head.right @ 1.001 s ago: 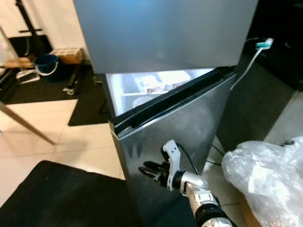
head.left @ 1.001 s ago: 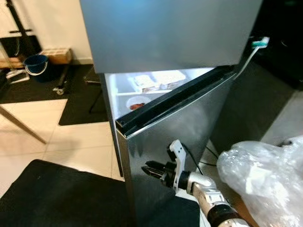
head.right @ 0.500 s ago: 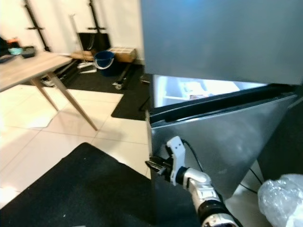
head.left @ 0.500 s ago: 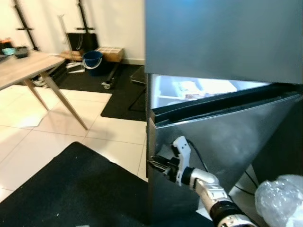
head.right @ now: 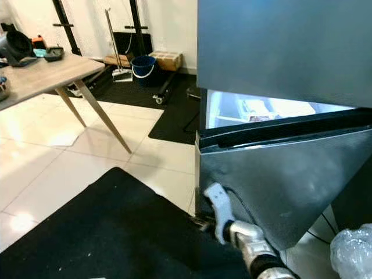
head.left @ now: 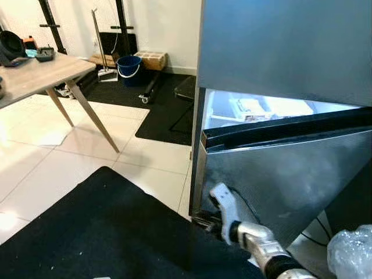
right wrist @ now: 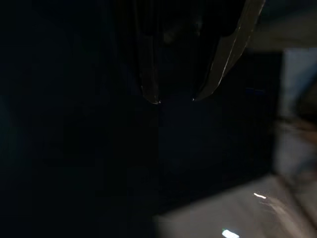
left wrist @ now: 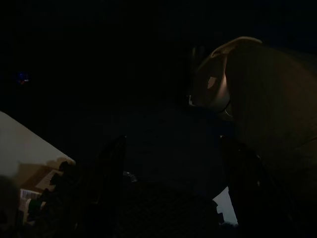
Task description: Restocking fridge
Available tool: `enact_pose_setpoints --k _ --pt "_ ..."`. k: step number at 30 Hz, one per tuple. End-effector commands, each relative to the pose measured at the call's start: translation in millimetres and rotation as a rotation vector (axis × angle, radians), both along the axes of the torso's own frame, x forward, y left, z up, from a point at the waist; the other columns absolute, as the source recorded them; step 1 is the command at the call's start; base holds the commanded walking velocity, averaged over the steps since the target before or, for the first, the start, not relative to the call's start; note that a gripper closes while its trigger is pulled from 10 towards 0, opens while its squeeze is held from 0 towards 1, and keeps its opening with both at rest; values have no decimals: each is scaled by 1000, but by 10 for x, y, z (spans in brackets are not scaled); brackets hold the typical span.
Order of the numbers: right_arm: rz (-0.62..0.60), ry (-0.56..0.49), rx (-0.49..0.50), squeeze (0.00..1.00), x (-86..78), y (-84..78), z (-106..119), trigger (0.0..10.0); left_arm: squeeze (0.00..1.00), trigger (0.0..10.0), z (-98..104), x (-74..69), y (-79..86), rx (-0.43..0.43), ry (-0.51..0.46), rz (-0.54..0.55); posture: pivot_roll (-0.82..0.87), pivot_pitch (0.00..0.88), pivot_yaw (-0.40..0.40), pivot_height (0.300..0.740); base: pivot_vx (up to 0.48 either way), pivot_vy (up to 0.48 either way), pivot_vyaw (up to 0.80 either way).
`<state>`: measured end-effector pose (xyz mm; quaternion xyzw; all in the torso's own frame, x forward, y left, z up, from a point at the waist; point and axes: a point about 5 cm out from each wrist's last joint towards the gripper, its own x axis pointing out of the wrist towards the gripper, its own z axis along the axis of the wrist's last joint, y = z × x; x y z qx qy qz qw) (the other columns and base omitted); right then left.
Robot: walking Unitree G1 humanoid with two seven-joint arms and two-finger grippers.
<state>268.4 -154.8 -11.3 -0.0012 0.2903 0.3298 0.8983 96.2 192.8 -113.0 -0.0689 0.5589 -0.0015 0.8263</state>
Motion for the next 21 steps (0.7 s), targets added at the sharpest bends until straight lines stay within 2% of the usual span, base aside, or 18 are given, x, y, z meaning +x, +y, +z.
enact_pose_setpoints --k 1,2,5,6,8,9,12,15,16,18,19,21 --pt "-32 70 -64 0 -136 -99 -145 10000 0 10000 -13 -15 -72 -21 8 -8 -56 0 -7 740 0 0 0" --pt "-32 70 -64 0 -136 -99 -145 10000 0 10000 -13 -15 -72 -21 8 -8 -56 0 -7 740 0 0 0" --pt "-56 189 -190 0 -416 -347 -361 10000 0 10000 -12 -11 -77 -24 5 -5 -56 0 -7 740 0 0 0" --pt "-56 189 -190 0 -416 -347 -361 10000 0 10000 -12 -11 -77 -24 5 -5 -56 0 -7 740 0 0 0" --pt "-92 270 -279 0 -603 -496 -483 10000 0 10000 -10 -7 -79 -27 1 -6 -56 0 -7 740 0 0 0" --pt "-121 332 -359 0 -762 -604 -574 10000 0 10000 -4 11 -81 -33 -12 -14 -57 0 -4 740 0 0 0" --pt "-135 354 -403 0 -836 -653 -613 10000 0 10000 3 33 -86 -35 -23 -25 -57 0 -4 740 0 0 0" --pt "-206 404 -486 0 -1015 -778 -691 10000 0 10000 48 187 -143 -53 -85 -103 -57 0 -4 740 0 0 0" --pt "-206 404 -486 0 -1015 -778 -691 10000 0 10000 48 187 -143 -53 -85 -103 -57 0 -4 740 0 0 0" --pt "-230 427 -516 0 -1097 -816 -724 10000 0 10000 88 303 -209 -69 -136 -198 -57 0 -4 740 0 0 0" --pt "-230 427 -516 0 -1097 -816 -724 10000 0 10000 88 303 -209 -69 -136 -198 -57 0 -4 740 0 0 0" --pt "-243 448 -549 0 -1182 -846 -757 10000 0 10000 156 476 -276 -72 -207 -301 -57 0 -4 740 0 0 0"
